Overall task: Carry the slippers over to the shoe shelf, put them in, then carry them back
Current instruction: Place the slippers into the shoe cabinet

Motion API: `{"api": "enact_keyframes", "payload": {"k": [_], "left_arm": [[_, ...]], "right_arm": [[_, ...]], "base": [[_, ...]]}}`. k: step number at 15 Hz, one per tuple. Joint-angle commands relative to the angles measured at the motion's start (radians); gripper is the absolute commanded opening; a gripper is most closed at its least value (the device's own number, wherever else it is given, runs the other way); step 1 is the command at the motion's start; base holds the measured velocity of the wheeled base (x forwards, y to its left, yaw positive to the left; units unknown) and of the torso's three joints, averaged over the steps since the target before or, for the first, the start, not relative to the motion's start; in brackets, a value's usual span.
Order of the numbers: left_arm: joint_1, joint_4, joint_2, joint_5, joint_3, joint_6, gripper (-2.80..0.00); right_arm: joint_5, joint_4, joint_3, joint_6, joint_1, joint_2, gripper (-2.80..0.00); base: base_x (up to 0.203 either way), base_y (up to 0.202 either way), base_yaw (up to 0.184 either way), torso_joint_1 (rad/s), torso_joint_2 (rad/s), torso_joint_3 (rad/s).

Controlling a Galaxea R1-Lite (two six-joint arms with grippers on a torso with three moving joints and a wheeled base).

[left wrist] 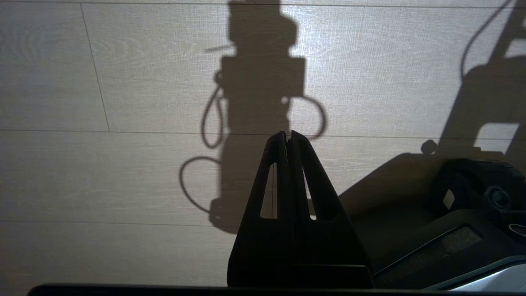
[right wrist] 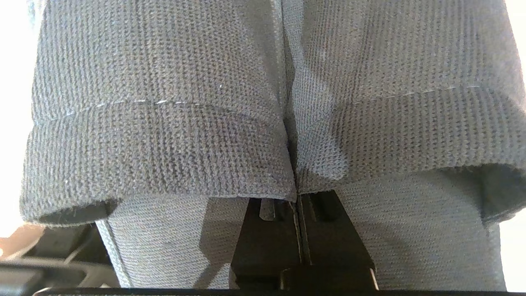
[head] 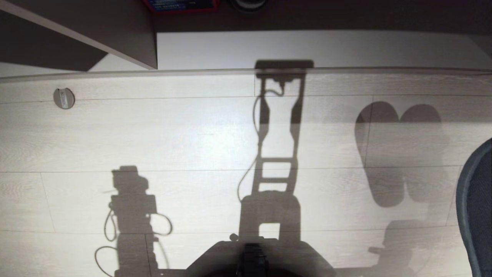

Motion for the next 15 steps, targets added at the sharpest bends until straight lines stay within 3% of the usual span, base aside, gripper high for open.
{"api": "enact_keyframes", "payload": {"k": [1, 7, 15], "left_arm": [[0.000, -0.001, 0.000, 0.000, 0.000, -0.001, -2.80], [0.000, -0.001, 0.000, 0.000, 0.000, -0.001, -2.80], [0.000, -0.001, 0.000, 0.000, 0.000, -0.001, -2.80]], "right_arm": [[-0.001, -0.071, 0.009, 0.000, 0.001, 0.156, -2.80], [0.002, -0.308, 0.044, 0.008, -0.007, 0.364, -2.80], [0.003, -0.781, 0.063, 0.008, -0.006, 0.758, -2.80]], "base": [[0.000, 0.000, 0.000, 0.000, 0.00, 0.000], [0.000, 0.000, 0.000, 0.000, 0.00, 0.000], [0.000, 0.000, 0.000, 0.000, 0.00, 0.000]]}}
